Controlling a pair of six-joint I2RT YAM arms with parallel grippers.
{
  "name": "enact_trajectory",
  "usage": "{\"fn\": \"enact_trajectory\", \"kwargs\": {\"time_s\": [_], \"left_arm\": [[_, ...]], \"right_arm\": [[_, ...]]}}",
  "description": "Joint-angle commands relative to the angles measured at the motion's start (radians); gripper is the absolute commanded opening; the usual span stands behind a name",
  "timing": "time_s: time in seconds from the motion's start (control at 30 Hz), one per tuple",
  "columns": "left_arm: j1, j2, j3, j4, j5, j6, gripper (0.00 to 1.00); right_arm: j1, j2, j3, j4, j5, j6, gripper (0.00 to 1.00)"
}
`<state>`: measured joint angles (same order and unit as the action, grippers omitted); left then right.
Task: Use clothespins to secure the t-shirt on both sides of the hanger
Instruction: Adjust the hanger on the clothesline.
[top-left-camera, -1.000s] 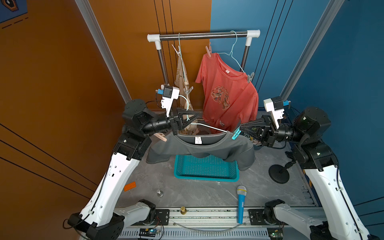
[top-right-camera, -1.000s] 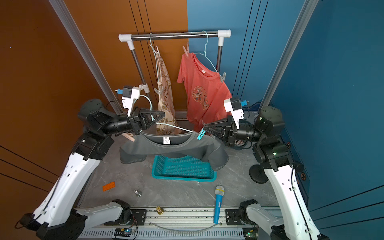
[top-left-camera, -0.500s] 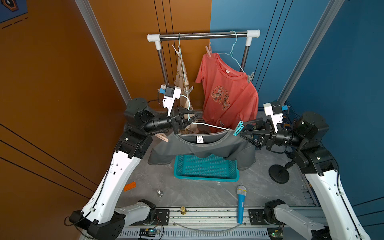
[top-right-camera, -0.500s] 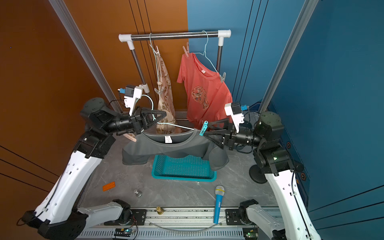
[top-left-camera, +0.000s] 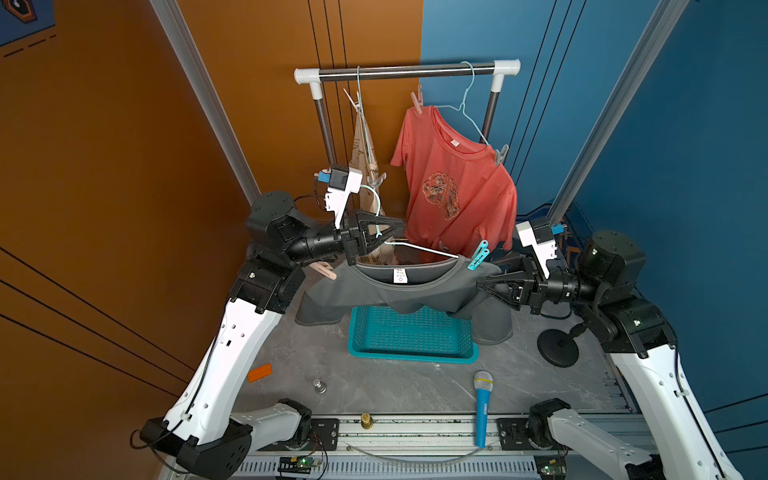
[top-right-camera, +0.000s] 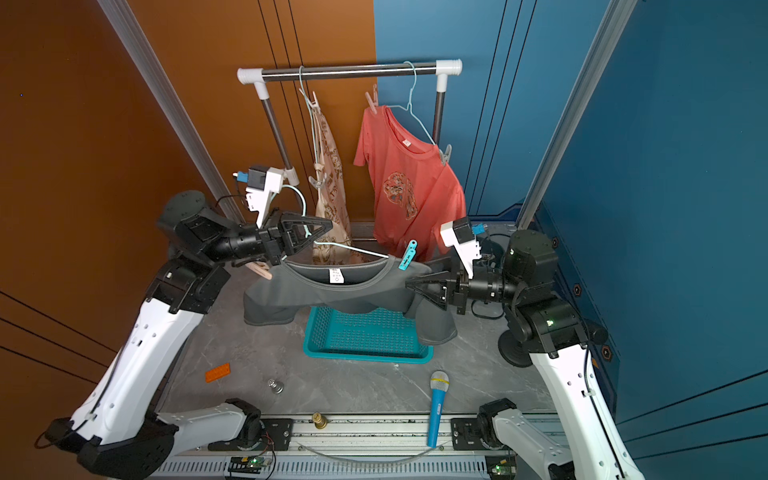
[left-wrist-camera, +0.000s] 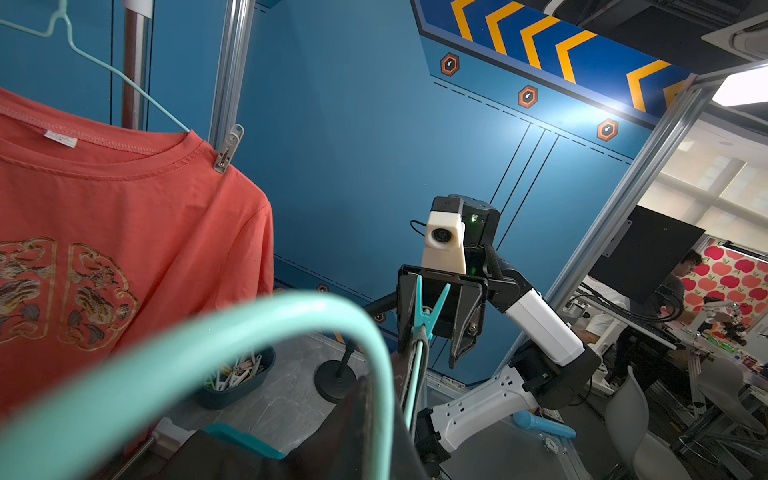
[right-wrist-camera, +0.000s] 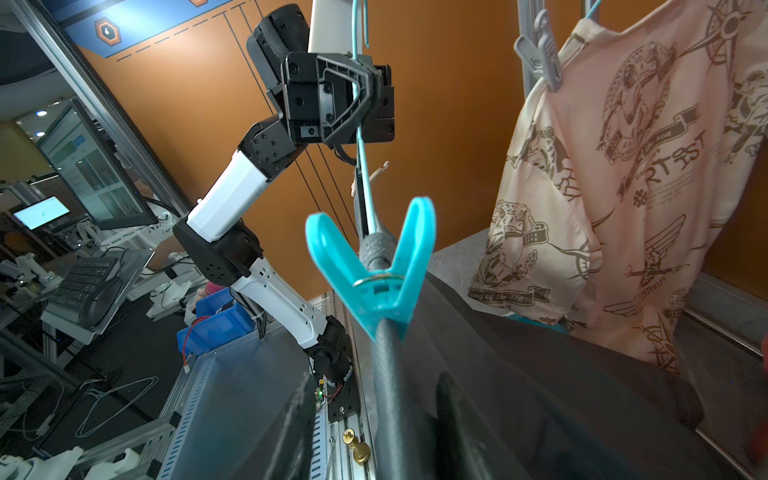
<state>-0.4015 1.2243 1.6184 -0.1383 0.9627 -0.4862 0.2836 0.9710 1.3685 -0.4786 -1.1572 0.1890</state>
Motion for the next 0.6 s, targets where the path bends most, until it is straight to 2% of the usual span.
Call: {"fn": "enact_trajectory", "kwargs": {"time_s": [0.0, 0.17, 0.2, 0.27, 0.3, 0.37, 0.43, 0.5, 0.57], "left_arm": [[-0.01, 0.001, 0.043, 0.034, 0.032, 0.006, 0.07], [-0.01, 0.004, 0.045, 0.037, 0.028, 0.006, 0.09], [-0.01, 0.004, 0.046, 0.037, 0.027, 0.006, 0.1], [-0.01, 0.005, 0.044, 0.041, 0.024, 0.005, 0.12], [-0.01, 0.006, 0.044, 0.04, 0.02, 0.003, 0.16], [-0.01, 0.002, 0.039, 0.039, 0.005, 0.003, 0.34], [-0.01, 0.0, 0.034, 0.033, -0.02, 0.007, 0.7], [-0.008, -0.004, 0.035, 0.011, -0.057, 0.017, 0.98], [-0.007, -0.009, 0.044, -0.032, -0.116, 0.038, 0.97]], "right_arm": [[0.024, 0.015, 0.006, -0.03, -0.037, -0.018, 0.34], [0.056, 0.024, 0.004, -0.021, -0.004, -0.017, 0.03], [0.062, 0.023, -0.001, -0.014, 0.008, -0.017, 0.0], [0.069, 0.013, -0.013, 0.008, 0.043, -0.007, 0.0], [0.068, 0.003, -0.026, 0.042, 0.063, 0.016, 0.0], [0.068, -0.017, -0.054, 0.11, 0.097, 0.063, 0.0], [0.065, -0.033, -0.061, 0.136, 0.13, 0.082, 0.0], [0.062, -0.042, -0.055, 0.137, 0.157, 0.088, 0.0], [0.055, -0.047, -0.046, 0.126, 0.18, 0.089, 0.0]]}}
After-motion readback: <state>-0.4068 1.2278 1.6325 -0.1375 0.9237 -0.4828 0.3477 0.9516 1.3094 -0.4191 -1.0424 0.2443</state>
